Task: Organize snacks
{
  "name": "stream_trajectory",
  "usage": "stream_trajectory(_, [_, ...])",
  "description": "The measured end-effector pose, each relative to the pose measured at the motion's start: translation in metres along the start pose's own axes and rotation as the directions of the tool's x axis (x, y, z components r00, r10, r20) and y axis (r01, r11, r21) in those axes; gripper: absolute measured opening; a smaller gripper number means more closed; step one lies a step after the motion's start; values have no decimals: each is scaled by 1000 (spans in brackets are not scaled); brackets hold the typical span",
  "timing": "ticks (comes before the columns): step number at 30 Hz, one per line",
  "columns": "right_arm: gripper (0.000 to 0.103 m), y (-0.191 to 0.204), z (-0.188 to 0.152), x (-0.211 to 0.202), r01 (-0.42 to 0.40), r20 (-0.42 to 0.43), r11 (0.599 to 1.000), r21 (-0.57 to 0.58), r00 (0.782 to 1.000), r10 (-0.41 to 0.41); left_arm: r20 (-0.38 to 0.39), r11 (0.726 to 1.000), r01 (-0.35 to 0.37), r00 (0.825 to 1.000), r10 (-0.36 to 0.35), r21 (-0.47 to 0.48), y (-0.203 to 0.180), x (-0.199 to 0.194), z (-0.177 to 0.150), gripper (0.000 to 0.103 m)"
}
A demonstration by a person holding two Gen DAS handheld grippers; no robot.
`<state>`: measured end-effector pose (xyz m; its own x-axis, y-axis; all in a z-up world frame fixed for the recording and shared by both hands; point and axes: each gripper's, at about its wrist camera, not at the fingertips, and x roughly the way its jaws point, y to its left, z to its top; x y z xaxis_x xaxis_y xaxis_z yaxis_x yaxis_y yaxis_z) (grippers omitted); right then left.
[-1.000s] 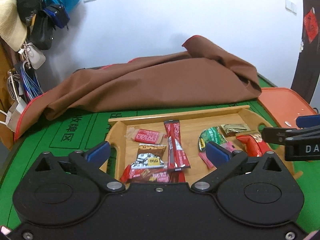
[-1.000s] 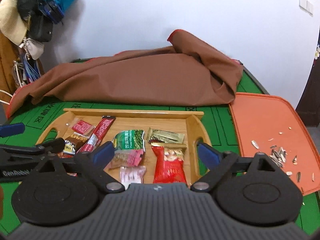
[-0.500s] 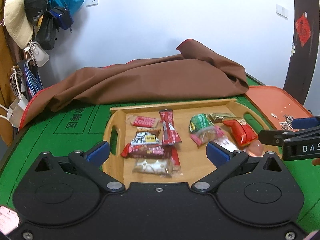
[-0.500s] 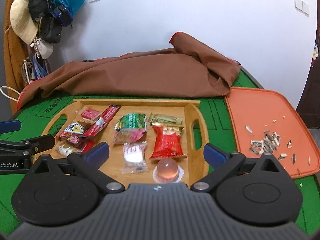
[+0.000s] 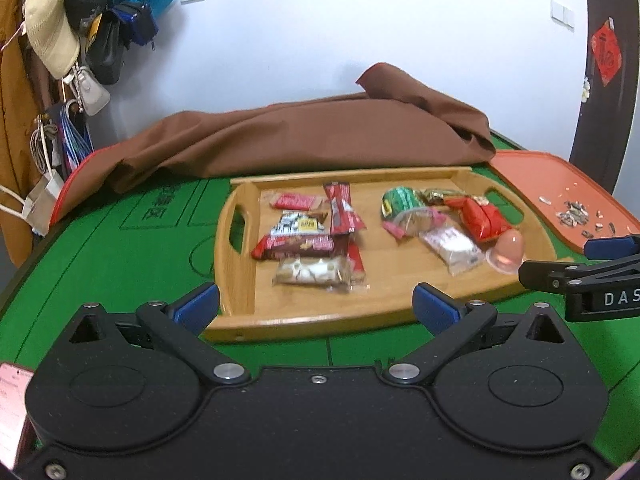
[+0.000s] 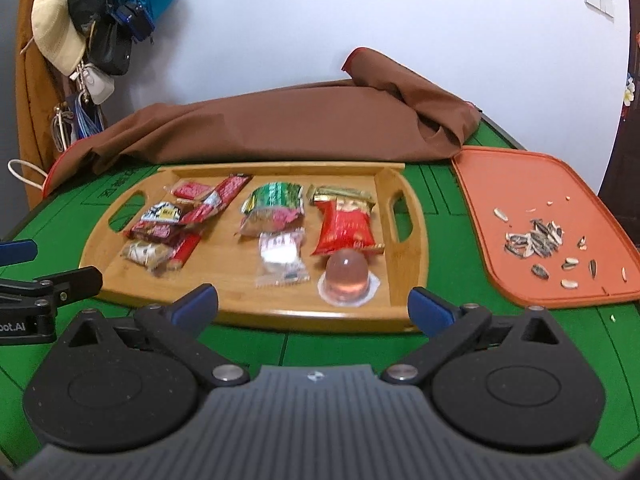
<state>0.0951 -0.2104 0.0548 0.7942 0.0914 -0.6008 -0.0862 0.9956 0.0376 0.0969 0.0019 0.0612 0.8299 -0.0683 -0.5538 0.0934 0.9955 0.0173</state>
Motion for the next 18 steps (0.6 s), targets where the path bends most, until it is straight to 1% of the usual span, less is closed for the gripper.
stream_trajectory(8, [103, 6, -19, 2, -6, -27, 1000, 11, 1000, 7, -76, 1000, -13, 997, 11, -27, 1, 14, -24, 103])
stream_trajectory(18, [103, 9, -39, 16, 4, -78, 1000, 7, 997, -4, -130, 999, -38, 991, 33, -39, -1, 29, -40, 103])
